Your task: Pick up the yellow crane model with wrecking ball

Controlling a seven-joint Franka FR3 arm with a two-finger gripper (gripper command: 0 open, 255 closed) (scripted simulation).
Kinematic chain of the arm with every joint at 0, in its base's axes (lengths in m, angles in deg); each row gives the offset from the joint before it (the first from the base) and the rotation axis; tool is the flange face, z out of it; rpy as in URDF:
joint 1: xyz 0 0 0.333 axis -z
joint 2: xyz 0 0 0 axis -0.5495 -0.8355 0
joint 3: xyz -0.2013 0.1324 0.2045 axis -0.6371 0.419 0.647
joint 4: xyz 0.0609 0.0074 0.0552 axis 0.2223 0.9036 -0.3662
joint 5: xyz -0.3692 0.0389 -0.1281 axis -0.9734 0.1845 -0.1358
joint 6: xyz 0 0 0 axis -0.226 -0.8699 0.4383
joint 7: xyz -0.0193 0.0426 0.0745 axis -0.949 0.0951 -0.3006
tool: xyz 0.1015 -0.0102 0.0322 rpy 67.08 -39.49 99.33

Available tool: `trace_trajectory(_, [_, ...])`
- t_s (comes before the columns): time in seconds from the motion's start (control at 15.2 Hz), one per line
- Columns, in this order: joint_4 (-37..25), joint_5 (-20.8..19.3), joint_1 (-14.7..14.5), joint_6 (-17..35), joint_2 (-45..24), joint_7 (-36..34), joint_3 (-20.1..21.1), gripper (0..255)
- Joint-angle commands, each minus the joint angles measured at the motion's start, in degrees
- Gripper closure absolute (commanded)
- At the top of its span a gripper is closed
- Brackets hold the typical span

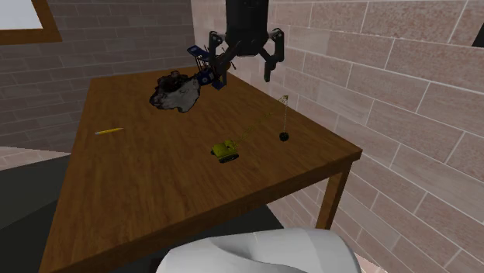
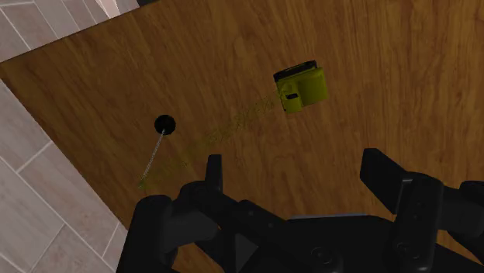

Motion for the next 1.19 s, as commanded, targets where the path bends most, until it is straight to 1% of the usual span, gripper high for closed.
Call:
trace_trajectory(0.0, [0.0, 0.0, 0.0, 0.0, 0.0, 0.0, 0.0, 0])
trace_trajectory(0.26, [5.16, 2.59, 10.61, 6.51, -2.78, -29.36, 8.83, 0])
trace_trajectory(0.53, [7.97, 5.11, 20.83, 11.04, -7.02, -58.59, 17.1, 0])
trace_trajectory(0.59, [8.34, 5.56, 22.59, 11.68, -7.82, -63.65, 18.45, 0])
trace_trajectory(1.12, [13.94, 6.02, 22.36, 17.55, -8.11, -64.13, 19.22, 0])
